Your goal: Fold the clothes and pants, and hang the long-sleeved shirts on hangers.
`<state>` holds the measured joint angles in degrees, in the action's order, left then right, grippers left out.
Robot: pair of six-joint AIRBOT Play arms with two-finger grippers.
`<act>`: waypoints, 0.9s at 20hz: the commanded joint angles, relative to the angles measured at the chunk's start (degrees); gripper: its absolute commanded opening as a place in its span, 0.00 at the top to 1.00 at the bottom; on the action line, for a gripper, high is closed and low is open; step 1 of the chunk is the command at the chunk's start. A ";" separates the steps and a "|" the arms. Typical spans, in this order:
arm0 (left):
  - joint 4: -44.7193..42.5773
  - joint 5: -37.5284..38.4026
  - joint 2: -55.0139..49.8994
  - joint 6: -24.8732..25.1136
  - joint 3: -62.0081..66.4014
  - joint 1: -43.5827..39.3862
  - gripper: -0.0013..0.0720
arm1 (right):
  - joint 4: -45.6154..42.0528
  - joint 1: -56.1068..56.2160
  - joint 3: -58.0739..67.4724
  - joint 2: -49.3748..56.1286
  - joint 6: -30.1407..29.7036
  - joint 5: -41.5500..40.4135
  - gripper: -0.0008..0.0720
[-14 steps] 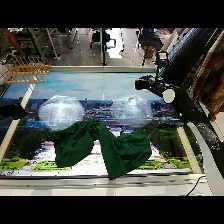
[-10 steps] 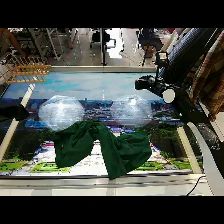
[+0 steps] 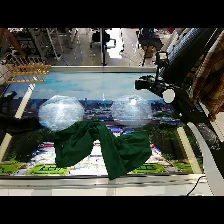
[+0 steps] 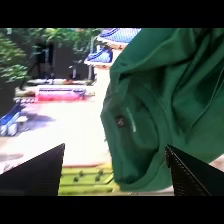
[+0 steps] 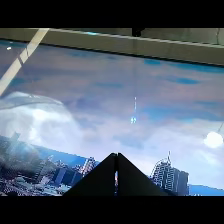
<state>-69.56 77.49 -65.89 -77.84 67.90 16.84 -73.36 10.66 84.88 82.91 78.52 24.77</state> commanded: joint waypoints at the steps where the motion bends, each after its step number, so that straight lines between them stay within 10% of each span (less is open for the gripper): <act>1: 5.35 -10.75 -0.02 0.68 -6.78 -0.02 0.03 | 3.98 0.11 0.00 -0.04 2.19 -1.40 0.97; 8: 5.75 -13.94 -1.70 9.66 -7.78 -5.42 0.03 | 4.50 -2.23 -0.02 -1.86 7.74 20.65 0.95; 10: 5.73 -14.88 -4.13 13.18 -7.85 -8.55 0.03 | 5.75 -4.52 -0.15 -1.84 -3.58 37.75 0.53; 14: 3.26 -20.11 -10.47 17.44 -7.85 -14.27 0.03 | 17.77 -5.38 -7.85 -1.86 -16.63 68.24 0.49; 18: 0.61 -21.44 -16.50 17.42 -7.85 -16.28 0.03 | 23.02 1.95 -22.18 -2.36 -16.65 64.11 0.49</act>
<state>-66.98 57.82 -78.32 -61.67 60.07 2.37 -54.87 8.71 70.65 80.75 64.71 84.49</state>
